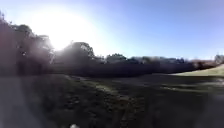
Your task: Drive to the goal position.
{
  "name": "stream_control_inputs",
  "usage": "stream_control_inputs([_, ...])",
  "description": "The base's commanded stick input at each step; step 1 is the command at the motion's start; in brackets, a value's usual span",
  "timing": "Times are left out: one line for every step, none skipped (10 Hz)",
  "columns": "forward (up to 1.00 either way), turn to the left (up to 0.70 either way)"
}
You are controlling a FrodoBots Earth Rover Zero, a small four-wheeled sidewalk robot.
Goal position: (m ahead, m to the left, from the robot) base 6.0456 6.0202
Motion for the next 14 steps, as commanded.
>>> stream_control_inputs([0.60, 0.00])
stream_control_inputs([0.60, 0.00])
stream_control_inputs([0.60, 0.00])
stream_control_inputs([0.60, 0.00])
stream_control_inputs([0.60, 0.00])
stream_control_inputs([0.60, 0.00])
stream_control_inputs([0.60, 0.00])
stream_control_inputs([0.60, 0.00])
stream_control_inputs([0.60, 0.00])
stream_control_inputs([0.60, 0.00])
stream_control_inputs([0.60, 0.00])
stream_control_inputs([0.60, 0.00])
stream_control_inputs([0.60, -0.05])
stream_control_inputs([0.60, -0.12])
